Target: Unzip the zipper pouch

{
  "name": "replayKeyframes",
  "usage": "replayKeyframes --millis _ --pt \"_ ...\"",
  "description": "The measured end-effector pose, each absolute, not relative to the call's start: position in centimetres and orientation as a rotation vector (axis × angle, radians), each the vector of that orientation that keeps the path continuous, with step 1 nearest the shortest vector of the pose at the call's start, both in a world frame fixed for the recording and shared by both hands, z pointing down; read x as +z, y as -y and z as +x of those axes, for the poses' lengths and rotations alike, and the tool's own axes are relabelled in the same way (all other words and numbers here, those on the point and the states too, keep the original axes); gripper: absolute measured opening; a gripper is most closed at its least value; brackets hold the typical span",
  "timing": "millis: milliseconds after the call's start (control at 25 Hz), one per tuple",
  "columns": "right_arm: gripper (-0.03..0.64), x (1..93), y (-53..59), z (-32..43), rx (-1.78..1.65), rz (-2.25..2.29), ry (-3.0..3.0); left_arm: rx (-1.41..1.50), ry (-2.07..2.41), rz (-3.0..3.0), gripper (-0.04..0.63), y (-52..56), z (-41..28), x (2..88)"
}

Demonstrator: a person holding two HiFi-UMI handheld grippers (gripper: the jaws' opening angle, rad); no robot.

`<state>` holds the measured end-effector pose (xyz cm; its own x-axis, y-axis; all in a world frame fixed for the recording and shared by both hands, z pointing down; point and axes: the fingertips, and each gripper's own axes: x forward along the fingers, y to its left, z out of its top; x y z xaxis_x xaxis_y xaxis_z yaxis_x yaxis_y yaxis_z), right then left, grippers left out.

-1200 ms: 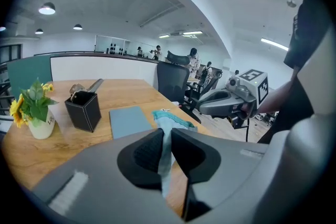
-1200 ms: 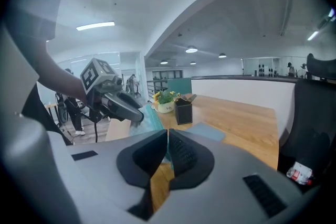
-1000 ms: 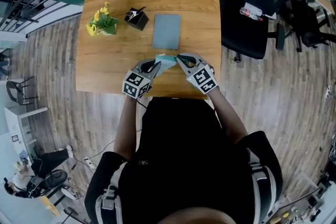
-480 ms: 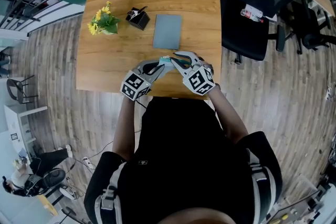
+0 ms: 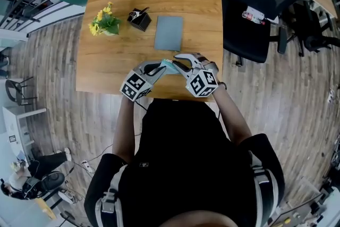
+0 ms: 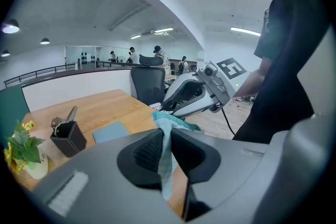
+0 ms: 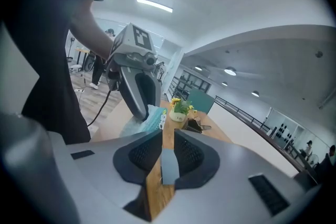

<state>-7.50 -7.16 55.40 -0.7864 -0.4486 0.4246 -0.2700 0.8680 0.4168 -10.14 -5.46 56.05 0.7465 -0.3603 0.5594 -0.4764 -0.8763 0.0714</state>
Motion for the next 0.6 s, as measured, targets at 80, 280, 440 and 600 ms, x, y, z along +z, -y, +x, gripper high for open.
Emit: replayKeyframes --millis 80,280,440,600 --pt "0.071 55.39 6.89 -7.81 -0.490 0.512 2.499 0.807 0.664 2.736 0.046 5.47 -10.23 55.90" --pt "0.069 55.69 6.38 -8.06 -0.597 0.471 2.431 0.825 0.657 2.731 0.046 5.38 -10.18 55.96" --pt "0.071 56.15 6.15 -7.83 -0.644 0.433 2.389 0.832 0.664 2.723 0.046 5.52 -10.14 56.14" --pt "0.071 56.30 6.33 -7.62 -0.662 0.437 2.377 0.844 0.676 2.722 0.046 5.90 -10.05 56.03"
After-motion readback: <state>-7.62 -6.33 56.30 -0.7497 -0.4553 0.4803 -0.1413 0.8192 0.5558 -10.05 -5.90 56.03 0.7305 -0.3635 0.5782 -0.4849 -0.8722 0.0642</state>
